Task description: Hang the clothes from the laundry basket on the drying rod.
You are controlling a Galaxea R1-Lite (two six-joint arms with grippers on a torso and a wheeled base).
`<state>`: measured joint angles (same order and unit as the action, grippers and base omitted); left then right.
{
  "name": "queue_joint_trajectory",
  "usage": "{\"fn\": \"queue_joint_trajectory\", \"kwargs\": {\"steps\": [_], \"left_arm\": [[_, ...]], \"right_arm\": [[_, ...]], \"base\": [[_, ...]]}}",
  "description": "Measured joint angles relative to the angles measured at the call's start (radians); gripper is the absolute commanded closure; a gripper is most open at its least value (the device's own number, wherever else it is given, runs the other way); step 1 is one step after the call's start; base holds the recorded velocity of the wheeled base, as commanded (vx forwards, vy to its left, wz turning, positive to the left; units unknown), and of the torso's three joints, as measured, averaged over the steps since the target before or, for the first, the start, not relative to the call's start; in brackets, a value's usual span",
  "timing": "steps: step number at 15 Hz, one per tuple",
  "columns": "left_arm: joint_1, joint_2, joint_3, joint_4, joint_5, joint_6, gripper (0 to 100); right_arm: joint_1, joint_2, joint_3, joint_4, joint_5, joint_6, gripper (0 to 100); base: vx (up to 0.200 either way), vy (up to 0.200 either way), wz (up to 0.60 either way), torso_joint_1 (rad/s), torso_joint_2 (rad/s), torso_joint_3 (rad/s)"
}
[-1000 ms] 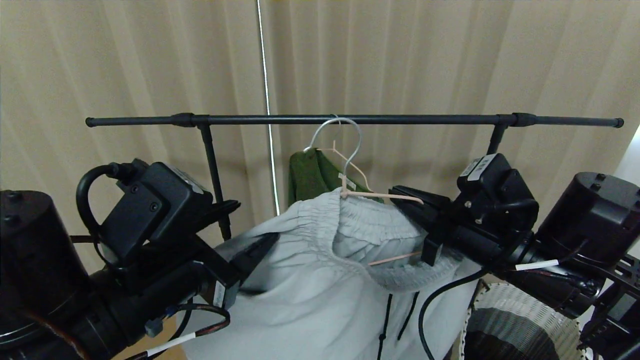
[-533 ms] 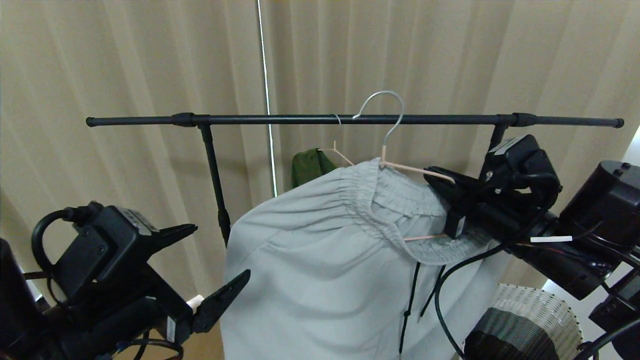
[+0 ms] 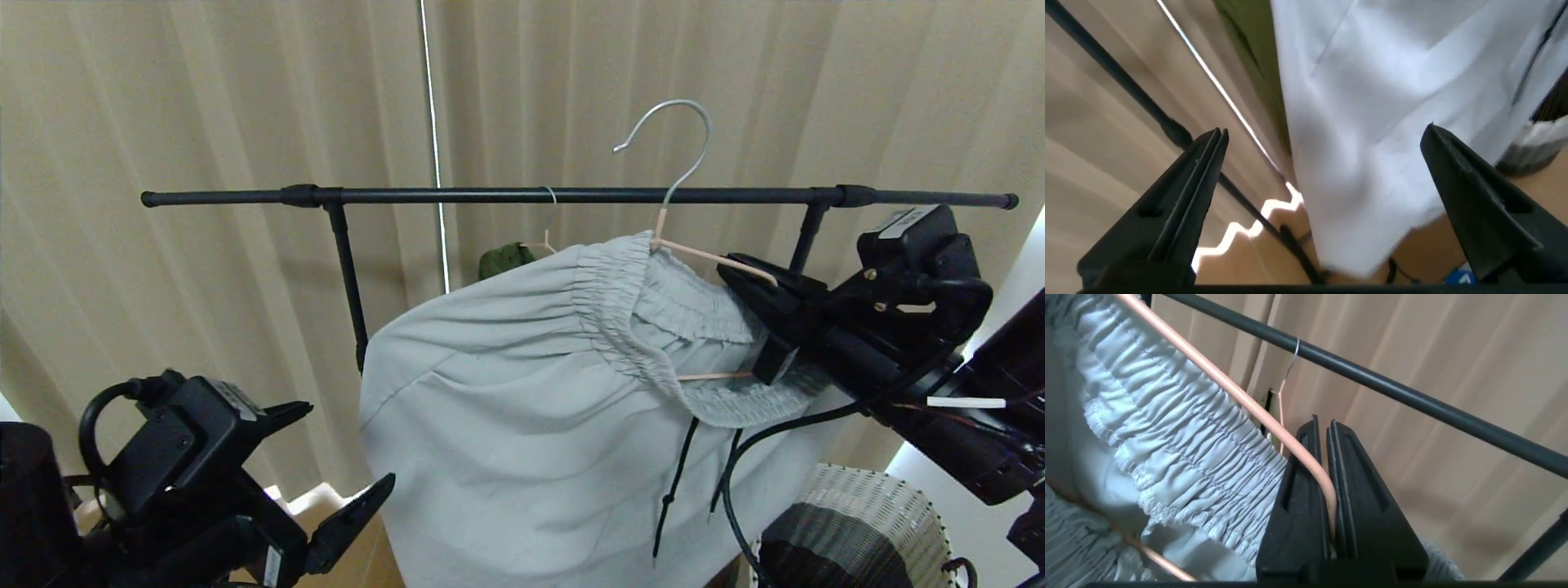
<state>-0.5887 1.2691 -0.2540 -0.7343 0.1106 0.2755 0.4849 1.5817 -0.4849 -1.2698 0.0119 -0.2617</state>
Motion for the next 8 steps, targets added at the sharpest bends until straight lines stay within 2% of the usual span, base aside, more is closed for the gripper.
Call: {"fn": "queue_joint_trajectory", "kwargs": {"steps": [4,8], "left_arm": [[0.026,0.090,-0.018,-0.005,0.002,0.003,0],[0.043,0.124,-0.011,-0.037,0.001,0.005,0]], "right_arm": [[-0.003,-0.069,0.081,-0.001,0.003,0.027,100],[0.001,-0.101,0.196,-0.091,0.009,0.136,100]], "base": [[0.000,0.000,0.00,0.000,0.00,0.000],[0.000,0.000,0.00,0.000,0.00,0.000]]}}
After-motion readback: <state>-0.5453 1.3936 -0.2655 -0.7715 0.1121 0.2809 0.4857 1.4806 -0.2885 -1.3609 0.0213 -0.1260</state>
